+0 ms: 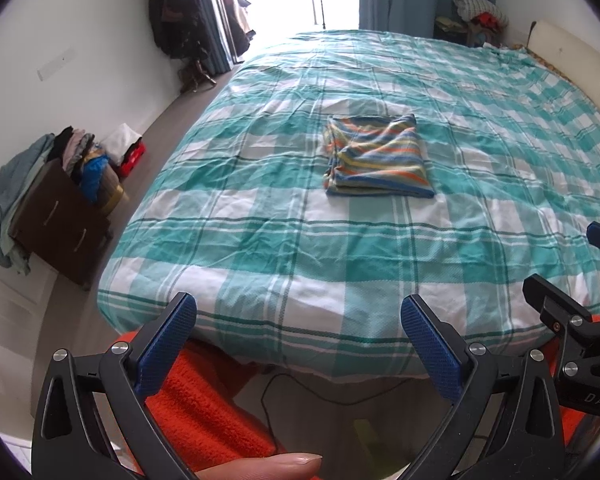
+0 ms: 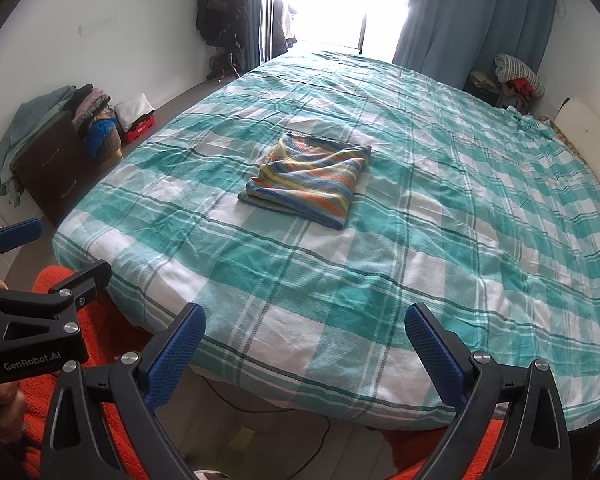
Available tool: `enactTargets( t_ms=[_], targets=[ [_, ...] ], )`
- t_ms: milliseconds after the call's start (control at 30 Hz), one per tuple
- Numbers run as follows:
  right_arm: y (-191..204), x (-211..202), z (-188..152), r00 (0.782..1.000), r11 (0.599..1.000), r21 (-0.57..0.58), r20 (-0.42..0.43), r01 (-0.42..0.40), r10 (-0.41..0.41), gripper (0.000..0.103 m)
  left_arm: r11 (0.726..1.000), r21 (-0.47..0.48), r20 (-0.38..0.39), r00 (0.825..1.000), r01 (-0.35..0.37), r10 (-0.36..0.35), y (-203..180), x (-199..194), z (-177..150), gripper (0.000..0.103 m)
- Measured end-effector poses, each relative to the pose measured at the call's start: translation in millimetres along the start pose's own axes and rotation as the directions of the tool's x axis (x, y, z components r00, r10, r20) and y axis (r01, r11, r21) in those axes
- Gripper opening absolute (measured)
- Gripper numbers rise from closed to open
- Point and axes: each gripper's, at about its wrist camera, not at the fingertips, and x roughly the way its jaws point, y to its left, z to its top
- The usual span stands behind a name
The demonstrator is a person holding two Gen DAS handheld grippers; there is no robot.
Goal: Fold small clothes
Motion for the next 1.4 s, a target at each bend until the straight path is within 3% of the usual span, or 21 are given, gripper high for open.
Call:
enactTargets(
  t_ms=[1400],
  targets=[
    [-0.3,-20.6,1.2,1.0,0.999,-0.022,0.009,0.024,-0.024,0.099,0.999,0.034,-0.004,1.0,-0.013,0.014,-2.3,-14.4,-5.3,0.103]
  ],
)
